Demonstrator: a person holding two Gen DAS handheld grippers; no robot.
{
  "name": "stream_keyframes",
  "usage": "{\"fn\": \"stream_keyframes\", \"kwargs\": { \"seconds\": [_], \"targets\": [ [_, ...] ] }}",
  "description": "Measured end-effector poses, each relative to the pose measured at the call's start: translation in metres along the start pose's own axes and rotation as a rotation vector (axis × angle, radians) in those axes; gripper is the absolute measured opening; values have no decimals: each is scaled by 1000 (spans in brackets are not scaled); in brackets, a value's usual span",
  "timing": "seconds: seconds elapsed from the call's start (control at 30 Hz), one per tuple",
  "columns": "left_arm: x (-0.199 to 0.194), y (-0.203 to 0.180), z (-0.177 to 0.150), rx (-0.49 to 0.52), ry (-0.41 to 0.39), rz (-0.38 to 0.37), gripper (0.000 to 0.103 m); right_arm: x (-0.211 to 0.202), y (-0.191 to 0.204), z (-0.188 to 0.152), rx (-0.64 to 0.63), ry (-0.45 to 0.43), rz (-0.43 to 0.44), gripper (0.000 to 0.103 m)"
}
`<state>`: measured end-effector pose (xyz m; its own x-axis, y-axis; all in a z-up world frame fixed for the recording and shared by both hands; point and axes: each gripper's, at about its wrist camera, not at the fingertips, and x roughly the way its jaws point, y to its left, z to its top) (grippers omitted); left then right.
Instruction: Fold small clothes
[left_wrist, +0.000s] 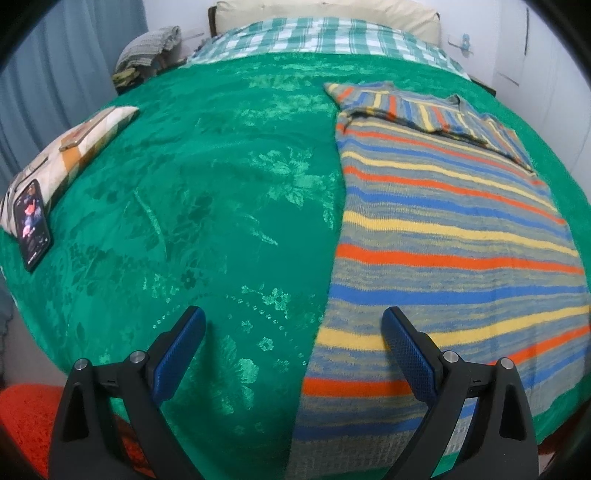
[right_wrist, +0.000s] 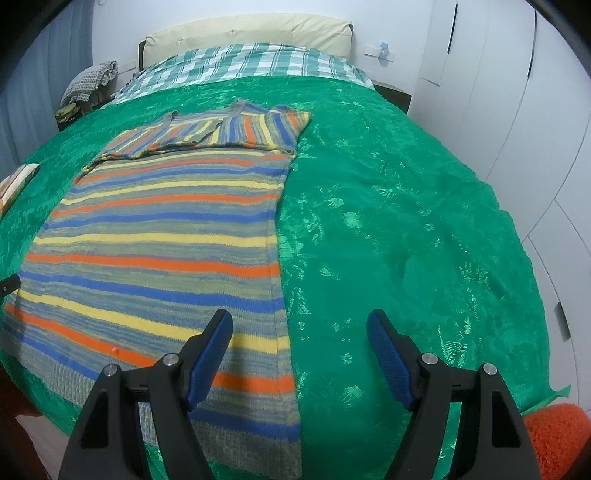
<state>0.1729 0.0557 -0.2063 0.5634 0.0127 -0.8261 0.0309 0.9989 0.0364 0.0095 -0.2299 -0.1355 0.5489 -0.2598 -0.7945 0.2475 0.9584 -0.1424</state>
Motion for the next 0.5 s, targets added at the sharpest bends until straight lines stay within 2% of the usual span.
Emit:
{"fn": "stream_keyframes", "kwargs": {
  "seconds": [0.1,0.2,0.23,0.3,0.37,0.43,0.5],
  "targets": [
    [-6,5,-2,2,26,-10,97,-2,-9,4,27,6,29,75],
    [-6,15,-6,-26,94,-82,97,-15,-39,10,134,-26,61,75],
    [-3,17,-9,-32,126,-109,97,-18,-53,11,187,-17,105,75],
    [4,17,-16,-29,190,-136,97,-17,-69,11,265,31,235,75],
    [6,9,-22,21,211,-123,97,-12,-75,4,308,108,367,75],
    [2,1,-25,69,213,-122,96,-8,-72,-5,307,199,438,75],
    [1,-4,-30,88,236,-151,94,-5,-64,-13,274,268,471,75]
  ]
}}
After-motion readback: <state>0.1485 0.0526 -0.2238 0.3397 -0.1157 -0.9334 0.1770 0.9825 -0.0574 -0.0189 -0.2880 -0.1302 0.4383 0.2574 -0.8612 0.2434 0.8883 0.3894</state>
